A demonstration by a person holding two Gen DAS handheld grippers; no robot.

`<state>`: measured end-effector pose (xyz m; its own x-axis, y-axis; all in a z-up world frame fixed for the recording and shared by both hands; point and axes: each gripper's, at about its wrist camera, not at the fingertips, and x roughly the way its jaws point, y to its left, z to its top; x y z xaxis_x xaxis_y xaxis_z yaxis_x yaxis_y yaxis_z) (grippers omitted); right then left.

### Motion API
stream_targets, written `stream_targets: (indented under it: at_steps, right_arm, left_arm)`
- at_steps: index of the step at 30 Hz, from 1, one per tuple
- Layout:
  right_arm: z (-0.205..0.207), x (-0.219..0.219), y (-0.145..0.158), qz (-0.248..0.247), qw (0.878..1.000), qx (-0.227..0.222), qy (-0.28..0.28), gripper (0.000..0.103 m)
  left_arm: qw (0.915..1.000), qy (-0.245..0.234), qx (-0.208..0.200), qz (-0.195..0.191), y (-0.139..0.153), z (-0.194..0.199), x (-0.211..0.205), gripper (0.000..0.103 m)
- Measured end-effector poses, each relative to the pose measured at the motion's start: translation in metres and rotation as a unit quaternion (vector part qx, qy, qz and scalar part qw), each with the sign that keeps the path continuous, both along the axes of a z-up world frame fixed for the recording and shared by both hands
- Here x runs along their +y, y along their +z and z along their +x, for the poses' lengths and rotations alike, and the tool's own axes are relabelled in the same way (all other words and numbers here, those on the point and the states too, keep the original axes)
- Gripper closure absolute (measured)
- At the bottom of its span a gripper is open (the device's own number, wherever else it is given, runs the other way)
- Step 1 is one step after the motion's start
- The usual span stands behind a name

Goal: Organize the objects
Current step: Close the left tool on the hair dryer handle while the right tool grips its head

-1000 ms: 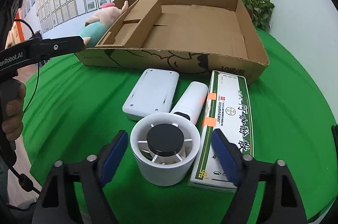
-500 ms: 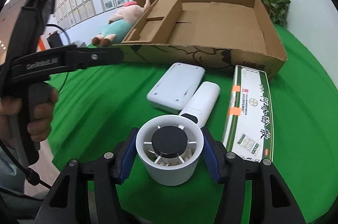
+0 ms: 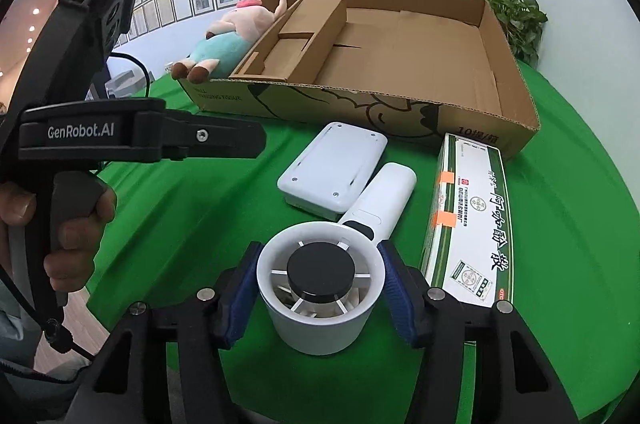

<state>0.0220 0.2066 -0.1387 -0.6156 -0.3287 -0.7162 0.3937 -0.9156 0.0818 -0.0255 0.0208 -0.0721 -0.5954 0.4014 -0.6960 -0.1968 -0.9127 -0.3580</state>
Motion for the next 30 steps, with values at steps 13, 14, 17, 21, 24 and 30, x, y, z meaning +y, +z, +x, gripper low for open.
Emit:
stream_targets:
  at_steps: [13,14,17,21,24,30]
  right_arm:
    - [-0.003,0.003,-0.014,-0.200,0.974,-0.092,0.060,0.048]
    - [-0.004,0.006,-0.014,-0.205,0.972,-0.095,0.060,0.048]
    - [-0.003,0.012,-0.014,-0.204,0.973,-0.094,0.050,0.048]
    - [-0.003,0.023,-0.007,-0.179,0.980,-0.084,0.024,0.043]
    - [-0.001,0.031,0.000,-0.147,0.987,-0.067,0.007,0.025]
    - [0.022,0.020,0.023,-0.068,0.997,-0.002,0.036,0.024]
  left_arm:
    - [0.9987,-0.016,-0.031,0.037,-0.008,0.004,-0.011,0.002]
    - [0.9983,-0.021,-0.034,0.042,-0.009,0.004,-0.009,0.002]
    - [0.9967,-0.032,-0.049,0.057,-0.015,0.001,-0.001,0.003]
    - [0.9958,-0.031,-0.068,0.054,-0.022,-0.005,0.010,0.007]
    - [0.9945,-0.040,-0.077,0.059,-0.023,-0.011,0.018,0.008]
    - [0.9921,-0.060,-0.080,0.075,-0.021,-0.021,0.030,0.011]
